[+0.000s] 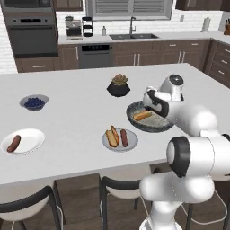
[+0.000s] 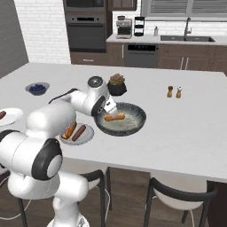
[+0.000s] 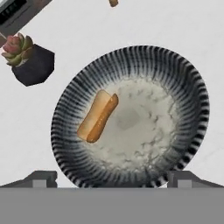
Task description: Place one bun and one sausage from the bowl on each plate.
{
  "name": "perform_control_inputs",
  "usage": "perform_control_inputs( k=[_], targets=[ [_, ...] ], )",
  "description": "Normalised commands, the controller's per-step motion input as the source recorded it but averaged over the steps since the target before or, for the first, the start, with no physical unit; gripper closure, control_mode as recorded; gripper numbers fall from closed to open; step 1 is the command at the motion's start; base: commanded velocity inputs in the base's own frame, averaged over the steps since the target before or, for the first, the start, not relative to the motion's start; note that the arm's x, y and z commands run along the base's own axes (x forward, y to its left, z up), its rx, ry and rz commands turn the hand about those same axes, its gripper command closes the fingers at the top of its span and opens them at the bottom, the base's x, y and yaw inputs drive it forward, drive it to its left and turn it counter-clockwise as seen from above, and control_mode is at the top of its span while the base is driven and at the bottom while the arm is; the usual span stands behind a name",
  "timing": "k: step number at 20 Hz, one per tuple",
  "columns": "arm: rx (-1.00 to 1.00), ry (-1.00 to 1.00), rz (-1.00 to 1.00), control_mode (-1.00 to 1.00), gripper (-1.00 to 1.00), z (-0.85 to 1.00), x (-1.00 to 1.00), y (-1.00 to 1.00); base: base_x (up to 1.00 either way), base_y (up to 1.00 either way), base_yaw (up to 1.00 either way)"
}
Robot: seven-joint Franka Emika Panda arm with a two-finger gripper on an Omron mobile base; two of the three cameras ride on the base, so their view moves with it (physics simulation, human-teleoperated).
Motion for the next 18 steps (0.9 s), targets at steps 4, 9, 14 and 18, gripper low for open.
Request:
perform_control_inputs(
  k=[4,9,14,18],
  targets=[
    [0.21,0.00,0.01,-1.00,-1.00,-0.52,0.67,-0.41,0.00,0.00,0.00],
    [0.14,0.00,0.00,-1.00,-1.00,-0.44,0.65,0.14,0.00,0.00,0.00],
    [0.00,0.01,0.00,-1.00,-1.00,-0.56,0.40,0.15,0.00,0.00,0.00],
    [0.00,0.11,0.00,-1.00,-1.00,-0.49,0.32,0.00,0.00,0.00,0.00]
  ],
)
